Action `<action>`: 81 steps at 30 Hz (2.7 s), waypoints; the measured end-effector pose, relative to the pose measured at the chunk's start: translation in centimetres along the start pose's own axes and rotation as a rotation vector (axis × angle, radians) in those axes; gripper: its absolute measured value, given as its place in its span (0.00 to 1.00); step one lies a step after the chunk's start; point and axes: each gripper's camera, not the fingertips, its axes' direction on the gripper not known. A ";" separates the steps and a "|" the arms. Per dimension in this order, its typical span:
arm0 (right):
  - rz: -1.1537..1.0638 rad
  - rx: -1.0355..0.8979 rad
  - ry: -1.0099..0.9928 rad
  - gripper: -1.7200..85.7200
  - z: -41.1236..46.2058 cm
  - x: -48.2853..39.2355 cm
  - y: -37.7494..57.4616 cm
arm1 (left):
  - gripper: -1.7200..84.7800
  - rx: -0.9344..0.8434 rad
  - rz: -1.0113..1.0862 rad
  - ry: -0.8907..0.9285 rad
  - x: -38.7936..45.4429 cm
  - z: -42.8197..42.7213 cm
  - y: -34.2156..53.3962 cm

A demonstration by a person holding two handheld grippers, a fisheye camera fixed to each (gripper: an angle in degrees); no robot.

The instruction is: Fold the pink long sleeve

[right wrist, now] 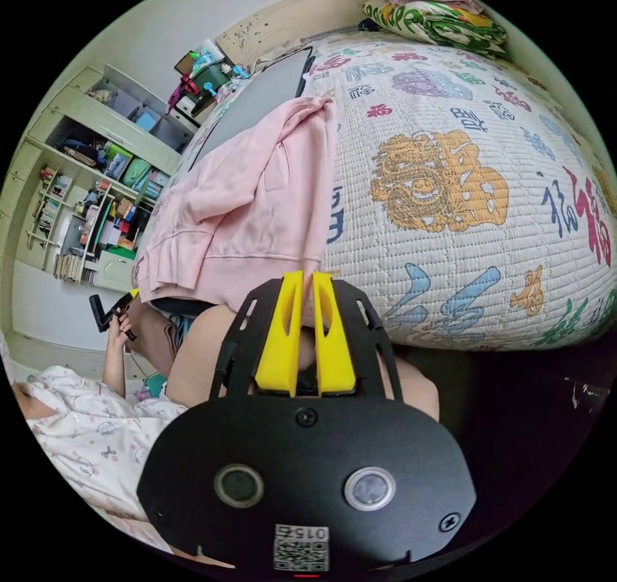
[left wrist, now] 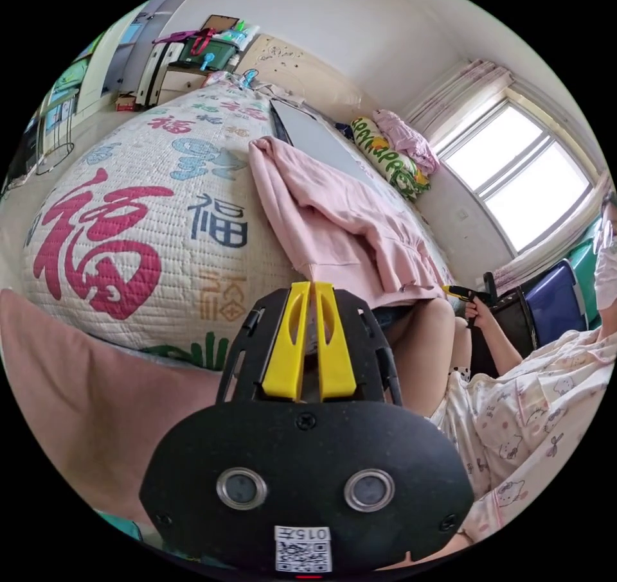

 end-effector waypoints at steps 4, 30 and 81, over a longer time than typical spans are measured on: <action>-0.262 0.143 0.071 0.08 -2.2 -4.1 1.5 | 0.07 0.109 0.078 -0.107 5.1 -2.9 -2.3; -0.993 -0.142 0.172 0.07 20.2 -14.0 -12.8 | 0.05 -0.485 0.954 -0.040 33.3 19.6 -29.8; -0.498 0.016 -0.750 0.03 -30.2 -1.4 -46.4 | 0.19 0.288 0.470 -0.134 46.7 5.7 -12.7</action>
